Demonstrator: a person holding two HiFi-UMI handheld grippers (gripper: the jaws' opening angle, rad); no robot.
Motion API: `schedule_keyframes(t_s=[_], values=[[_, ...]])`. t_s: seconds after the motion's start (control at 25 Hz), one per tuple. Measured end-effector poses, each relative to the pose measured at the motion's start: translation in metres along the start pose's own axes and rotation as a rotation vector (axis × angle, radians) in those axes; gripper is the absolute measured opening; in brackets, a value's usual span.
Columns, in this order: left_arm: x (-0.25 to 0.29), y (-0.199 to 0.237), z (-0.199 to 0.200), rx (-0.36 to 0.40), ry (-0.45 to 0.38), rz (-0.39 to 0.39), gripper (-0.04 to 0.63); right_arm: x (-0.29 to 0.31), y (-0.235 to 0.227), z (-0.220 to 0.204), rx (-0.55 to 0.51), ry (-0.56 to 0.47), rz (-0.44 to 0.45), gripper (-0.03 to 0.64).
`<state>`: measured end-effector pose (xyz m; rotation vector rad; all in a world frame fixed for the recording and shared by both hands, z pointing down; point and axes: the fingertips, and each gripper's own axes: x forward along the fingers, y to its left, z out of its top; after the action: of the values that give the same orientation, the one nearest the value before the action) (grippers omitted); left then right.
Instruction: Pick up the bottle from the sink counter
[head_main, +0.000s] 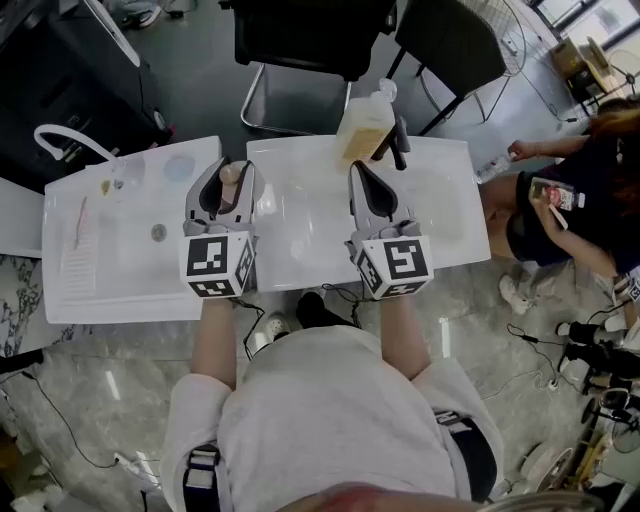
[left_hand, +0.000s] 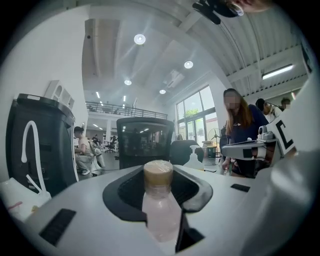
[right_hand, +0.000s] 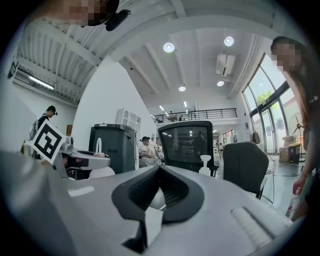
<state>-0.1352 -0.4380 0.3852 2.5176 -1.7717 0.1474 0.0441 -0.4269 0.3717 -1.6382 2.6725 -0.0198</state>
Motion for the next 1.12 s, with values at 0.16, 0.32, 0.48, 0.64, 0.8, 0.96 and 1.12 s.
schedule_keyframes(t_s=[0.16,0.32,0.48,0.64,0.8,0.96,1.12], values=[[-0.02,-0.001,0.016,0.011,-0.017,-0.011,0.136,-0.013,0.005,0.012,-0.005,-0.022,-0.024,0.011],[-0.038,-0.003,0.03,0.024,-0.04,-0.015,0.137,-0.027,0.012,0.021,-0.018,-0.044,-0.038,0.011],[-0.057,-0.005,0.038,0.035,-0.053,-0.021,0.135,-0.04,0.021,0.029,-0.027,-0.062,-0.046,0.011],[-0.077,-0.007,0.048,0.043,-0.066,-0.033,0.135,-0.053,0.031,0.039,-0.036,-0.077,-0.059,0.011],[-0.094,-0.007,0.055,0.054,-0.081,-0.036,0.135,-0.066,0.039,0.047,-0.052,-0.097,-0.072,0.011],[-0.114,-0.007,0.059,0.06,-0.089,-0.035,0.135,-0.082,0.048,0.054,-0.065,-0.116,-0.085,0.011],[-0.131,-0.006,0.06,0.063,-0.093,-0.035,0.135,-0.096,0.057,0.059,-0.071,-0.129,-0.099,0.011]])
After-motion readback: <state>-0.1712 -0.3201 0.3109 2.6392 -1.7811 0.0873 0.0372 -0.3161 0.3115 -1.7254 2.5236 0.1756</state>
